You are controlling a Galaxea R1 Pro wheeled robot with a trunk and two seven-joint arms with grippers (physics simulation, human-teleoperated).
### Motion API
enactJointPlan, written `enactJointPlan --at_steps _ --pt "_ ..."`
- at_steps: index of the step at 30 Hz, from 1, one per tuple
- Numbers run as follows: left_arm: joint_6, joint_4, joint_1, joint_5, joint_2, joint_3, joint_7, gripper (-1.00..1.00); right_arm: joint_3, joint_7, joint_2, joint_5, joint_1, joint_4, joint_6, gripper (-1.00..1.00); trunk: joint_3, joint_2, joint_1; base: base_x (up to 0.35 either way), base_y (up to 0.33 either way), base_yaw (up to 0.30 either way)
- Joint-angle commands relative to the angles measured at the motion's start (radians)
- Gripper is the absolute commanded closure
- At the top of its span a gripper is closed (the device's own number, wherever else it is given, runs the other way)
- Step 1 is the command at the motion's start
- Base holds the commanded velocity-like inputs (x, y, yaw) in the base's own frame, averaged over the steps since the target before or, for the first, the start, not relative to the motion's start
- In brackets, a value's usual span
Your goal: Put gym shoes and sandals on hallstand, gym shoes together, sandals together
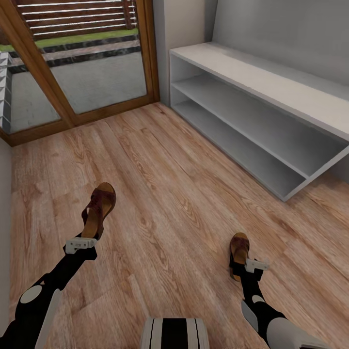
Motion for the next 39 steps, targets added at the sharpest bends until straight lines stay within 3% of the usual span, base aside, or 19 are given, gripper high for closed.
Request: enactJointPlan --at_steps 1,14,21,39 --pt "-0.001 0.000 0.000 -0.003 0.000 0.000 0.000 1.00 0.000 0.000 0.000 0.000 0.000 0.000 0.000 -1.00 0.000 0.000 0.000 0.000 0.000 0.000" --pt "-0.001 0.001 0.000 -0.003 0.000 0.000 -0.001 1.00 0.001 0.002 0.001 0.000 0.000 0.022 -0.002 -1.00 0.000 0.000 0.000 0.000 0.000 0.000" --pt "-0.001 0.000 0.000 -0.002 0.000 0.001 -0.001 1.00 0.002 0.003 0.002 0.000 0.000 0.025 -0.003 -1.00 -0.027 -0.002 0.003 0.000 0.000 0.000" --pt "-0.001 0.000 0.000 -0.002 0.000 0.001 -0.001 1.00 0.002 0.003 0.001 0.000 0.000 0.027 -0.004 -1.00 -0.031 -0.002 0.004 0.000 0.000 0.000"
